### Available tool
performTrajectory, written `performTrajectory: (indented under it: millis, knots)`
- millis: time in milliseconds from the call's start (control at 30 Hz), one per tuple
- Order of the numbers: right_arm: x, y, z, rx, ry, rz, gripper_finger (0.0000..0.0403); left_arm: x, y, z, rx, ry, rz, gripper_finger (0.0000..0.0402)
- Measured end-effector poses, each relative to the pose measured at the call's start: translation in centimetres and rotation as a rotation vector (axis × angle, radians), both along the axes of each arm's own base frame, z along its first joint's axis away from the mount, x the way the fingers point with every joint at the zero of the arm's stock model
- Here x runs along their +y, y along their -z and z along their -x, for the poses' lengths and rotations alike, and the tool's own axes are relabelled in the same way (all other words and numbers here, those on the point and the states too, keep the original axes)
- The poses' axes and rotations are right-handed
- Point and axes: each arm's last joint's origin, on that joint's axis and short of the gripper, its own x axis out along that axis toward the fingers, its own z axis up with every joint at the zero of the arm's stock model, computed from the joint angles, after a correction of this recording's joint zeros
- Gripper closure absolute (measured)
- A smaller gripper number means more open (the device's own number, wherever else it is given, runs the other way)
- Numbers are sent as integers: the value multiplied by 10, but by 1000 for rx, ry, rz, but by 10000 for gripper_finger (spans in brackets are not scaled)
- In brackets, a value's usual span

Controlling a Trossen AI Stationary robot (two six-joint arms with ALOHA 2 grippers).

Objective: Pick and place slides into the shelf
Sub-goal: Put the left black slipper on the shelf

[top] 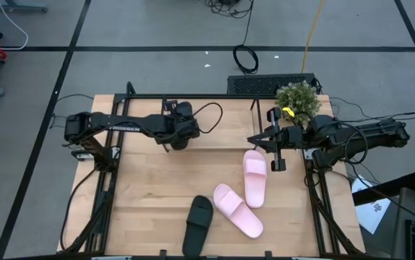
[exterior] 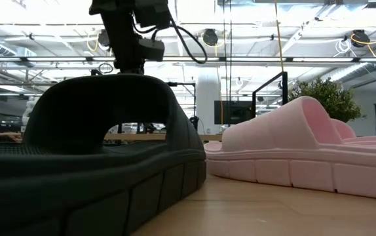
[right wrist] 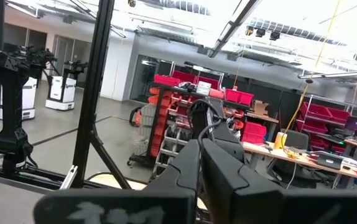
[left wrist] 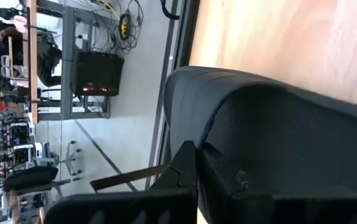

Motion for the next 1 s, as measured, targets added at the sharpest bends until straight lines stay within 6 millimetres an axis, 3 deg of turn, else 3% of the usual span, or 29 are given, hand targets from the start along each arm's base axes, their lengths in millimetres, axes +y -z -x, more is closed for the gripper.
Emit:
performTrajectory:
  millis: [1000]
  knots:
    - [0,0,0,1,-1,-1,394,4,7,3,10,-76,11,401]
